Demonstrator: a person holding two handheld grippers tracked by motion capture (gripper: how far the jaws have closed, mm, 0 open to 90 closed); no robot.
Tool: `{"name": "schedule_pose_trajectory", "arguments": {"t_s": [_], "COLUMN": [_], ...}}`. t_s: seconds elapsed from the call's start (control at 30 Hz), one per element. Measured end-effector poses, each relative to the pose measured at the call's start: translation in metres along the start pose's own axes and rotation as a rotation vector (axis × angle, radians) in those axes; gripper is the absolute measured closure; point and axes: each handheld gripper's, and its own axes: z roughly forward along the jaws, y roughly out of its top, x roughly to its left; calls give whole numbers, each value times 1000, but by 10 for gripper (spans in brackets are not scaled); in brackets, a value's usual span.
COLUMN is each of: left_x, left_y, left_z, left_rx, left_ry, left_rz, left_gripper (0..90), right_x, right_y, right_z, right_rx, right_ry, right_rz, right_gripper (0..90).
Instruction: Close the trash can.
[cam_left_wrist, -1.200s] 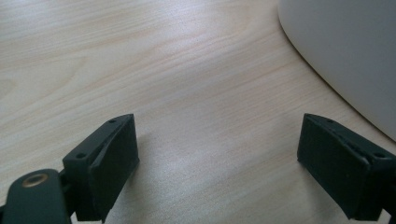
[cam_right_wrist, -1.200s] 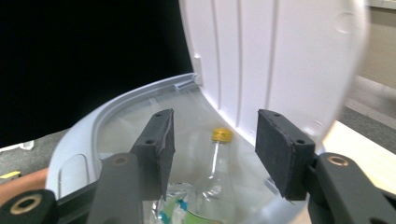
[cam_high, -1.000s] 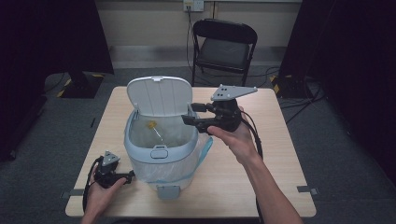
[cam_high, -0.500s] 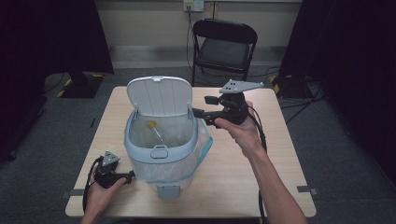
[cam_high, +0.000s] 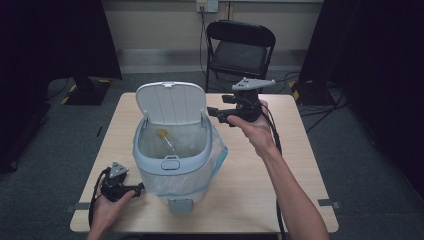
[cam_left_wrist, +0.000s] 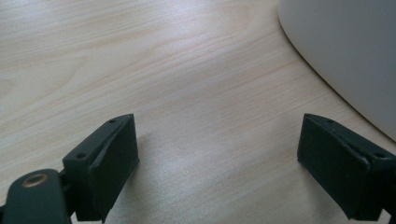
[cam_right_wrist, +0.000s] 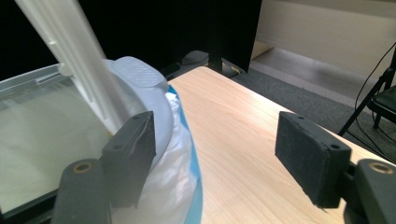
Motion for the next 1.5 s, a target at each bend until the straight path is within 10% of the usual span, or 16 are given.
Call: {"name": "schedule_pose_trajectory", "arguments": {"t_s": [1.5], "left_x": [0], "left_y": [0], "left_z": [0], "left_rx": [0], "left_ry": [0], "left_rz": [0], "left_gripper": [118], "right_x": [14], "right_y": [20], "right_z": [11], "right_rx": [-43], "right_ry": [108], "right_rz": [-6], "right_gripper": [333]}}
